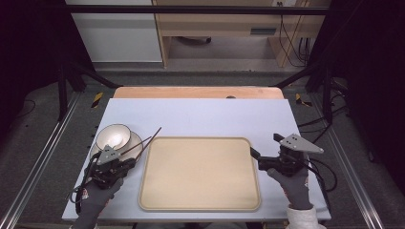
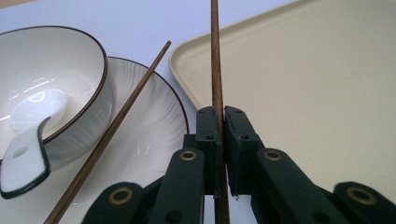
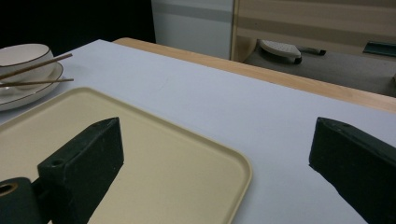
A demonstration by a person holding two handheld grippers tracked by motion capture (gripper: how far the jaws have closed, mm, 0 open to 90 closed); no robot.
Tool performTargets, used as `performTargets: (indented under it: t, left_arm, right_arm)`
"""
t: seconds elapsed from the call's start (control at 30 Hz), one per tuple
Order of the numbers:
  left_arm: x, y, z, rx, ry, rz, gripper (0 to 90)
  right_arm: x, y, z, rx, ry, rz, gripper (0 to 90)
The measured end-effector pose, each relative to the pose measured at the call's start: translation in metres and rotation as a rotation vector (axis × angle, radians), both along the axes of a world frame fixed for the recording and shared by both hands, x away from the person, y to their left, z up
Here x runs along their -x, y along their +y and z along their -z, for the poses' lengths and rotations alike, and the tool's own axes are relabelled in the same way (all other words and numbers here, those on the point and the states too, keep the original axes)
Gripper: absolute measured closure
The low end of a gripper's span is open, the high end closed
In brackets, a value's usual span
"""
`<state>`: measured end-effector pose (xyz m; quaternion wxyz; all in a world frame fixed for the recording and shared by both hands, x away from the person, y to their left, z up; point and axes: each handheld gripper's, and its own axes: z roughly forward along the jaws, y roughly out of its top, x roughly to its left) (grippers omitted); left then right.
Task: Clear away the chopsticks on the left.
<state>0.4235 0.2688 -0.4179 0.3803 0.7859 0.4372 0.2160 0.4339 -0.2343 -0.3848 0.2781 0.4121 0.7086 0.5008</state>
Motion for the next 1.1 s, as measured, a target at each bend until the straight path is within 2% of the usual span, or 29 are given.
performTargets:
  t: [0.33,0.53,0.77,0.97,1.03,1.1]
  left_arm:
    - [0.01,-0.019,-0.002,0.068,-0.036,-0.091,84.6]
    - [0.015,-0.032,-0.002,0.085,-0.063,-0.148,84.6]
    - [0.018,-0.044,-0.003,0.127,-0.063,-0.205,84.6]
    - [0.019,-0.055,0.0,0.123,-0.066,-0.268,84.6]
    - [0.02,-0.058,0.003,0.155,-0.055,-0.288,84.6]
    - [0.022,-0.062,0.008,0.166,-0.053,-0.312,84.5]
  right_arm:
    - [0.0,0.001,0.001,0.005,0.003,0.01,2.9]
    - [0.0,0.001,0.001,0.002,0.006,0.01,3.0]
    - [0.0,0.002,0.001,0.005,0.004,0.01,3.5]
    - [-0.001,0.004,0.003,0.011,0.008,0.001,3.6]
    - [0.0,0.005,0.003,0.009,0.007,0.0,3.7]
    - [0.0,0.004,0.003,0.006,0.005,-0.002,3.7]
